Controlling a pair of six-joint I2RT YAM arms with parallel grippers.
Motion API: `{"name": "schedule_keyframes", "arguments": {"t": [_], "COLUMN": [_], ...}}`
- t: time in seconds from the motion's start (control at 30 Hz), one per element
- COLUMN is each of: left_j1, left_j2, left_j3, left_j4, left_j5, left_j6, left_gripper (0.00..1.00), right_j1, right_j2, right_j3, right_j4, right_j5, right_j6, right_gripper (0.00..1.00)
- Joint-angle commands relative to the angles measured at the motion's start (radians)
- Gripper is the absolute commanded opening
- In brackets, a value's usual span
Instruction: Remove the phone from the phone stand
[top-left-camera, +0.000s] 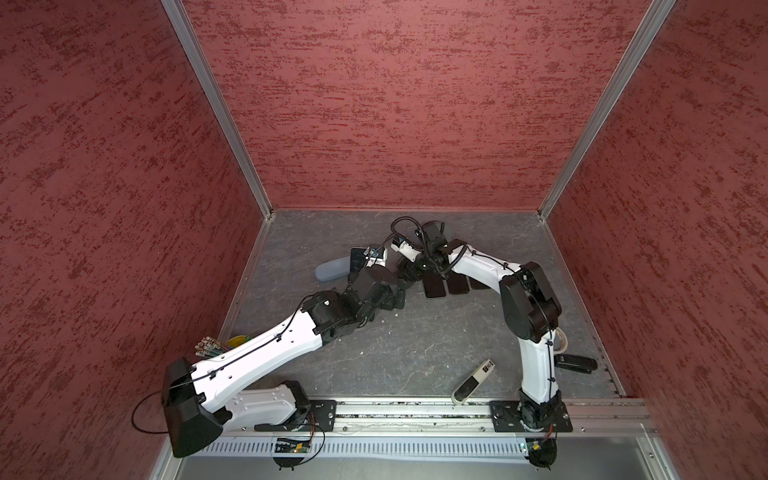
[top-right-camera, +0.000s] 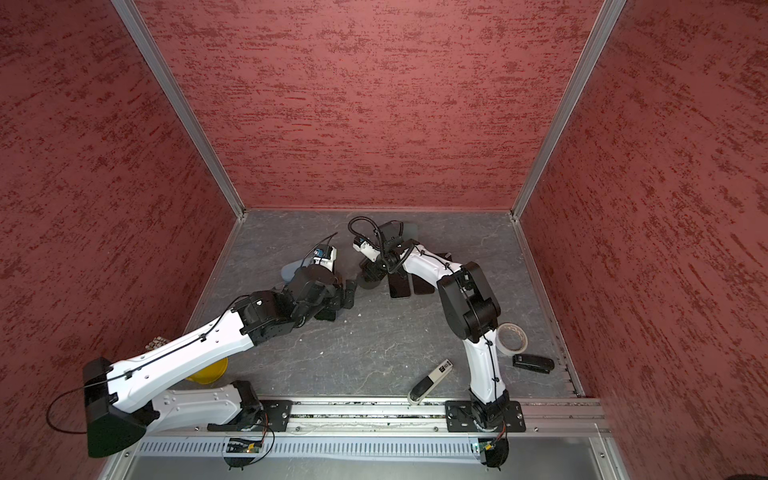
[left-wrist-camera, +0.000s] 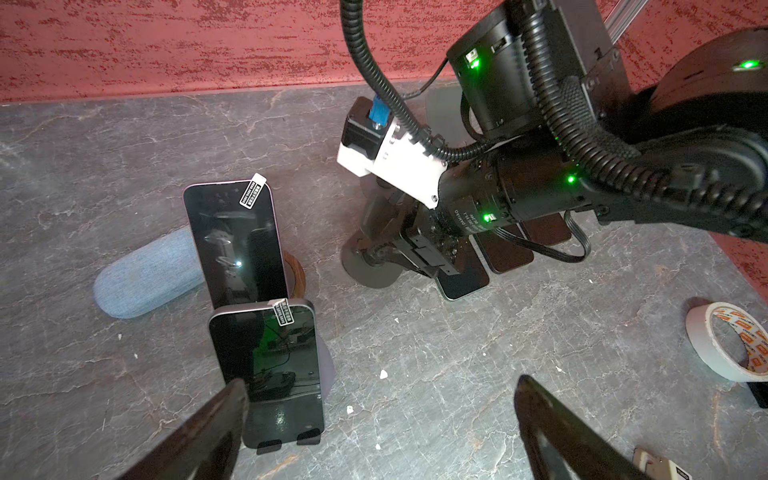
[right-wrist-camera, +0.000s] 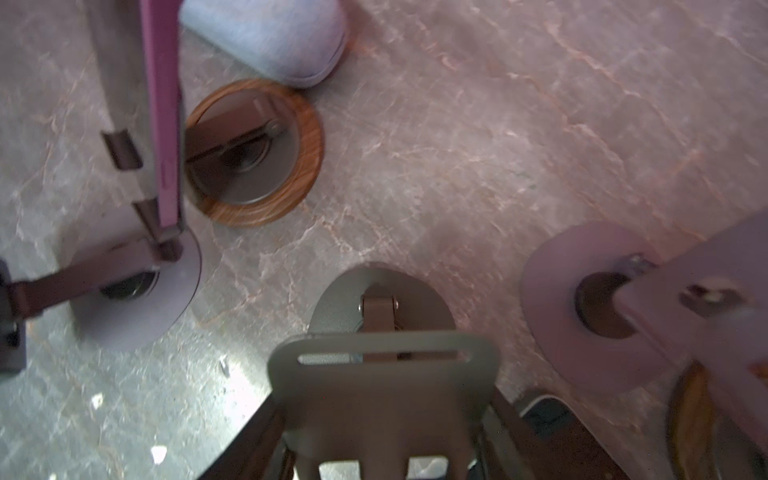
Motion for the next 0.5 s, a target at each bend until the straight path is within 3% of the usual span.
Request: {"name": "schedule_keyframes", "arguments": {"t": [0.0, 0.17, 0.47], "left_j1": [0.011, 0.022, 0.052], "left_j2": [-0.021, -0.036, -0.085], "left_j3": [-0.014, -0.032, -0.070], "left_j4": [0.015, 0.022, 0.028], "left_j5": [-0.007, -0.002, 0.018], "left_j6": [-0.004, -0.001, 0.001], "left_gripper": [1.00, 1.00, 0.99], "right_j1": [0.000, 0.005, 0.042], "right_j2": [-0.012, 0.016, 0.065], "right_j3": [0.029, 0.062, 0.158], "right_j4": [0.061, 0.083, 0.078], "right_j5": [0.075, 0.093, 0.165], "right_j6": [0.142, 0.251, 0.314], "right_gripper": [0.47, 0.47, 0.48]}}
